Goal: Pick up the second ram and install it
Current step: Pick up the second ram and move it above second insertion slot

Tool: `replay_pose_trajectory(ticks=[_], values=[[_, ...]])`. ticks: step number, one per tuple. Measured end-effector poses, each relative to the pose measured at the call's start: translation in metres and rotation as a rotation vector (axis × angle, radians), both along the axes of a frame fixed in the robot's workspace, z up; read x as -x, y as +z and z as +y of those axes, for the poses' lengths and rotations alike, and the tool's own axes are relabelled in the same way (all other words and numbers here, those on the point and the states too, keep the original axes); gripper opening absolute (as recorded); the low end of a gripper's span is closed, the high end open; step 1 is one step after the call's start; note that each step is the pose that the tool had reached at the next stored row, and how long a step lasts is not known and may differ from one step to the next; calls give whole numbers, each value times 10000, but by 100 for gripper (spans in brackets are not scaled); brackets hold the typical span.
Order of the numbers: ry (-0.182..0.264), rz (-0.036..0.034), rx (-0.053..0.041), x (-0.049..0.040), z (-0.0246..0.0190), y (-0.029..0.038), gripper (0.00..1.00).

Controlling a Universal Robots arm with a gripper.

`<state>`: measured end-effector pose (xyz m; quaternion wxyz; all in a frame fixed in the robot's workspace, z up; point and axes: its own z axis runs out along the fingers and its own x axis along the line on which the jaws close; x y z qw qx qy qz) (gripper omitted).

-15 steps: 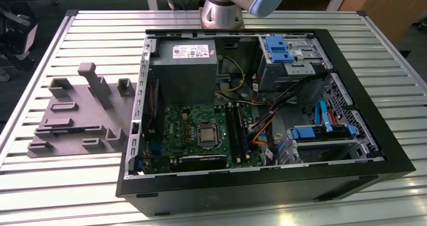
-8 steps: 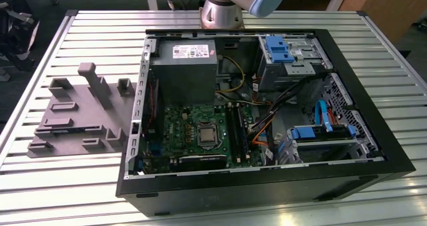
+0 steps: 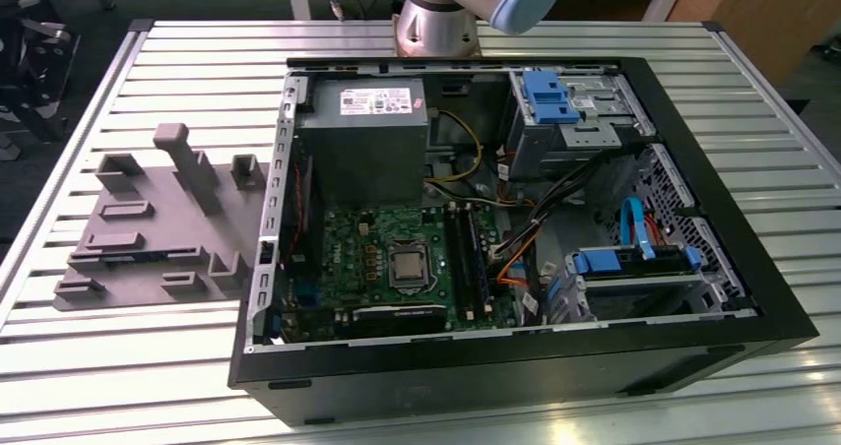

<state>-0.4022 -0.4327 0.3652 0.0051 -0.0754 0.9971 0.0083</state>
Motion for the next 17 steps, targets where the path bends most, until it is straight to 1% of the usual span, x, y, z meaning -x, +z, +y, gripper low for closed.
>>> replay_pose_trajectory(ticks=[17], values=[[3127, -1, 0, 0, 0, -36, 11]])
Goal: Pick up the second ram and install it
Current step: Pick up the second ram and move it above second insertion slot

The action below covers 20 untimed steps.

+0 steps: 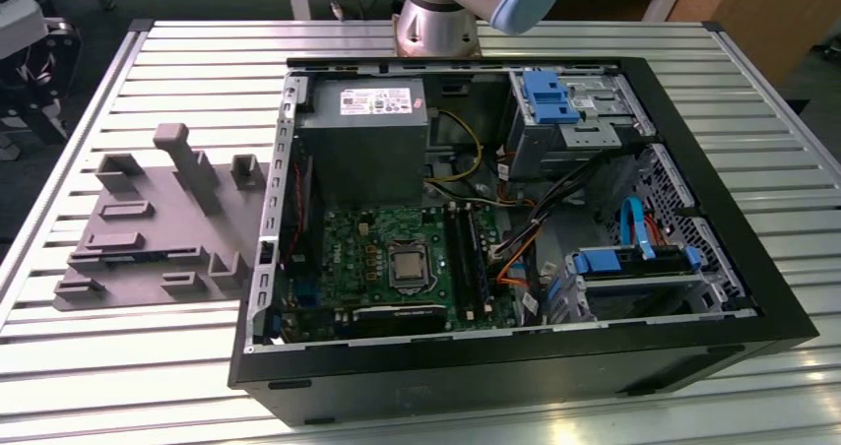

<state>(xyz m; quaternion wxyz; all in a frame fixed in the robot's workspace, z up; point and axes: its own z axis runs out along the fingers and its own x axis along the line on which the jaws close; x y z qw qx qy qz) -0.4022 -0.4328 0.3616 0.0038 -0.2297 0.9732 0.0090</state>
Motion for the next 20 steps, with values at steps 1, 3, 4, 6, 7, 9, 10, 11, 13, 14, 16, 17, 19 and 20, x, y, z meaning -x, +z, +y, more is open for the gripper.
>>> replay_pose_trajectory(ticks=[1, 3, 4, 6, 7, 9, 10, 11, 13, 14, 16, 17, 19, 20], values=[[179, 1, 0, 0, 0, -2, 11], [539, 0, 0, 0, 0, -6, 11], [712, 1, 0, 0, 0, -8, 11], [1032, 1, 0, 0, 0, -12, 11], [1181, 1, 1, 0, 0, -13, 11], [1506, 1, 1, 0, 0, -16, 11], [1686, 0, 0, 0, 0, -17, 11], [1866, 0, 0, 0, 0, -19, 11], [2229, 1, 1, 0, 0, -21, 11], [2367, 1, 1, 0, 0, -22, 11], [2388, 1, 1, 0, 0, -22, 11], [2389, 1, 0, 0, 0, -22, 11], [2390, 1, 0, 0, 0, -22, 11], [2391, 1, 0, 0, 0, -22, 11]])
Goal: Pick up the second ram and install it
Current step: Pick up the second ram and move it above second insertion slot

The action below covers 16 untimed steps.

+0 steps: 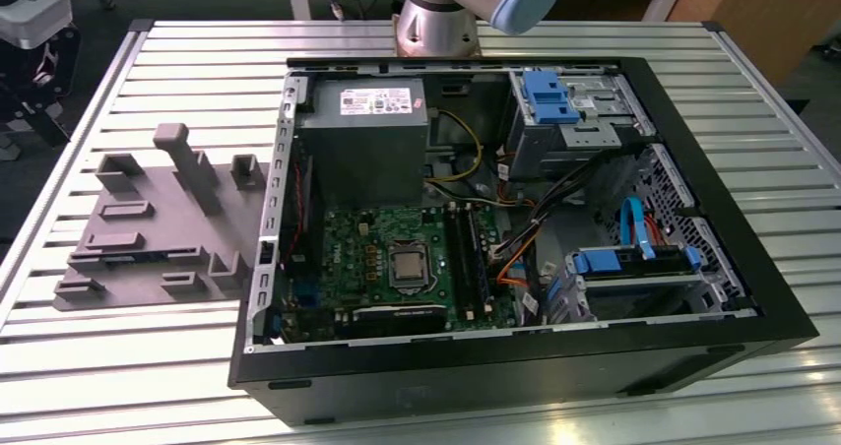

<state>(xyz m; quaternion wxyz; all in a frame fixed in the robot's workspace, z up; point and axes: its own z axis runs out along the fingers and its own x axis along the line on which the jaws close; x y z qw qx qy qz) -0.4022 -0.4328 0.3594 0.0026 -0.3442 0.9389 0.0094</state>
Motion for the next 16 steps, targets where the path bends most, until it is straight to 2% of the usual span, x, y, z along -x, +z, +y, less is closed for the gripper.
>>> replay_pose_trajectory(ticks=[3, 16], values=[[155, -2, -1, 0, -1, -1, 11], [2493, 0, 0, 0, -1, -6, 11]])
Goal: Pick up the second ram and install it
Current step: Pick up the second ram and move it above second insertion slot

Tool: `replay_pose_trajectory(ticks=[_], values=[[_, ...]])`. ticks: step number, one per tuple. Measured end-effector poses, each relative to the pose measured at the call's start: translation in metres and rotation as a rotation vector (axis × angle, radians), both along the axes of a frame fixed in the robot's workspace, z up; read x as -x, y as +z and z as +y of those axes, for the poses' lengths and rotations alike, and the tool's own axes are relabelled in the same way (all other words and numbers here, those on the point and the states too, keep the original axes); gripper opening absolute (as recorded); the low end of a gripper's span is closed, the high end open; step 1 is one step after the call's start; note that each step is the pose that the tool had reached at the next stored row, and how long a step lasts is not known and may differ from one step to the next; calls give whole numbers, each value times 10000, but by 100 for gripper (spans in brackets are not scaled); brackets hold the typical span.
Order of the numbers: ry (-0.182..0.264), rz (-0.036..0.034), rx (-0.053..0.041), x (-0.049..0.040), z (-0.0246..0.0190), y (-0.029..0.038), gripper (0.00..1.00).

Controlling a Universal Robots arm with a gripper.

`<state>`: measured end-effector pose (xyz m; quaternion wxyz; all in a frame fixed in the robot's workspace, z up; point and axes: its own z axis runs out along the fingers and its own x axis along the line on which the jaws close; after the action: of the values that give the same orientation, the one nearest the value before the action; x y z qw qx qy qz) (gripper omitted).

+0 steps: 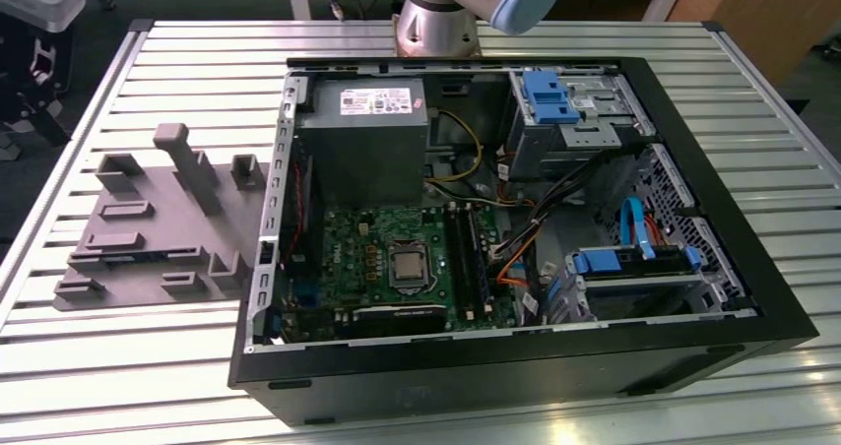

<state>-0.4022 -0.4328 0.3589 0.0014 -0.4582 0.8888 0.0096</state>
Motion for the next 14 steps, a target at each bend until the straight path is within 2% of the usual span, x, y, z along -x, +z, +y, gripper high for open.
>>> replay_pose_trajectory(ticks=[14], values=[[2546, 0, 0, 0, 0, -27, 11]])
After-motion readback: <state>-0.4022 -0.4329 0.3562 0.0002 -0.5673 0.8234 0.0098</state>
